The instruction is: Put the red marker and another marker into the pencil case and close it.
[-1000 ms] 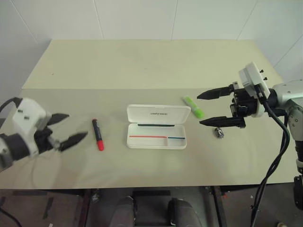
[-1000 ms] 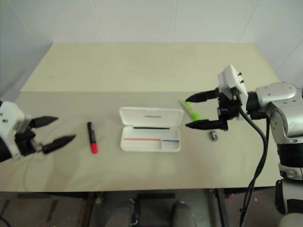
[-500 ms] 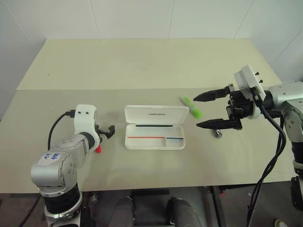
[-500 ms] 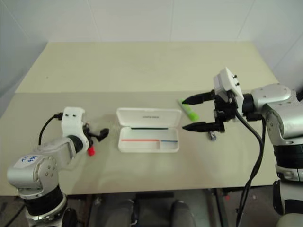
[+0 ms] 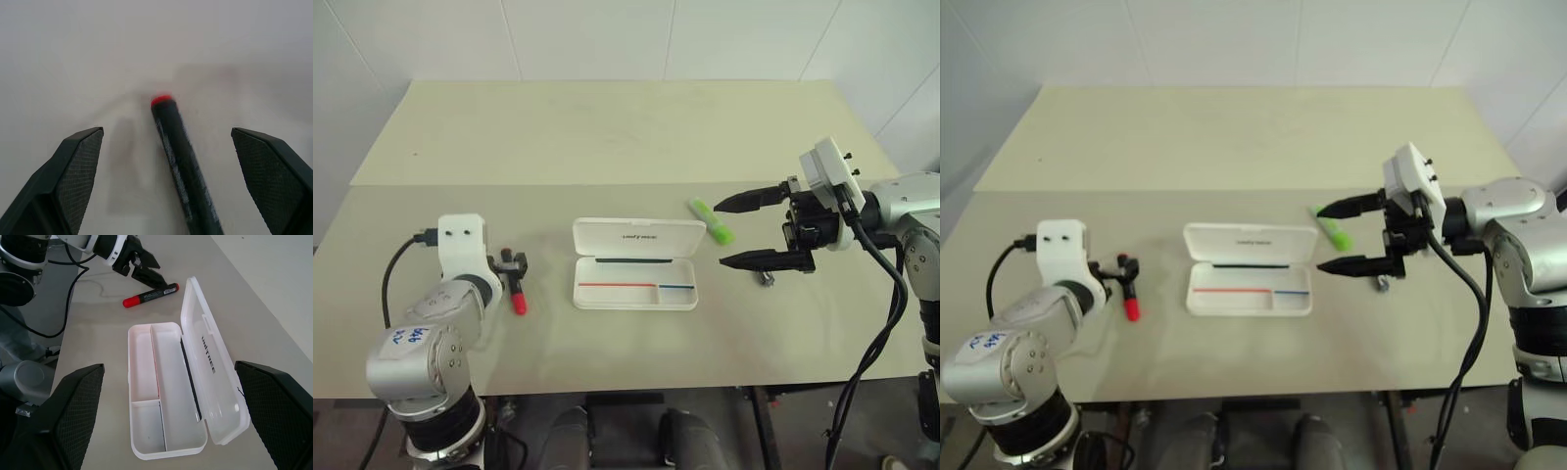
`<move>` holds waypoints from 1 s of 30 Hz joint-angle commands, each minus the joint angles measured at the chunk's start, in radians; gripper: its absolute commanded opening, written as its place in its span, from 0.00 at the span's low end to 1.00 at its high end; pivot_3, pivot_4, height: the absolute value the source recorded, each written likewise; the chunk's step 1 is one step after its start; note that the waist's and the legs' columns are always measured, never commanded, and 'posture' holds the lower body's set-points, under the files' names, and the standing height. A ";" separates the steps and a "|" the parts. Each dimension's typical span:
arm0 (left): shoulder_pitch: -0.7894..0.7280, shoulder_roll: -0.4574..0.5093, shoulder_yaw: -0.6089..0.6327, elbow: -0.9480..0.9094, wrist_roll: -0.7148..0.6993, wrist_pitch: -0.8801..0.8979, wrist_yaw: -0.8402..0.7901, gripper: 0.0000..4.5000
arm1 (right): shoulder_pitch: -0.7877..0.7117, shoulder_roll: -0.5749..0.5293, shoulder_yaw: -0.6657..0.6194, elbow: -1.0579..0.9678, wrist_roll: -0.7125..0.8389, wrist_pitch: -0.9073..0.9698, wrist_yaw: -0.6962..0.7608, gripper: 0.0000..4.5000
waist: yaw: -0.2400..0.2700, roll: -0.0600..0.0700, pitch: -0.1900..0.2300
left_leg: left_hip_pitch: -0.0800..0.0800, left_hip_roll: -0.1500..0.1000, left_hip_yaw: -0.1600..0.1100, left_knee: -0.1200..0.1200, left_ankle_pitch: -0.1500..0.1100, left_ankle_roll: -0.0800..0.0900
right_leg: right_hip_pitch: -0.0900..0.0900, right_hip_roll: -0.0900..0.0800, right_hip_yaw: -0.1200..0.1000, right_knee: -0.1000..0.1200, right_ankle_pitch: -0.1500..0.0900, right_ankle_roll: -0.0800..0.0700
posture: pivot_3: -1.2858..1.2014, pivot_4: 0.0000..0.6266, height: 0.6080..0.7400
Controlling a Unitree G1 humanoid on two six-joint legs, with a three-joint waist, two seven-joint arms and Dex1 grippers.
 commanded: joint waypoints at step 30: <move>0.214 0.845 0.043 0.133 -0.157 -0.624 -0.883 0.13 | -0.024 -0.026 -0.047 -0.040 0.022 0.007 -0.035 1.00 | -0.006 0.004 -0.001 | 0.000 0.003 0.014 -0.005 -0.002 -0.003 | -0.005 0.001 0.000 -0.003 0.000 -0.003 | 0.52 0.24 1.00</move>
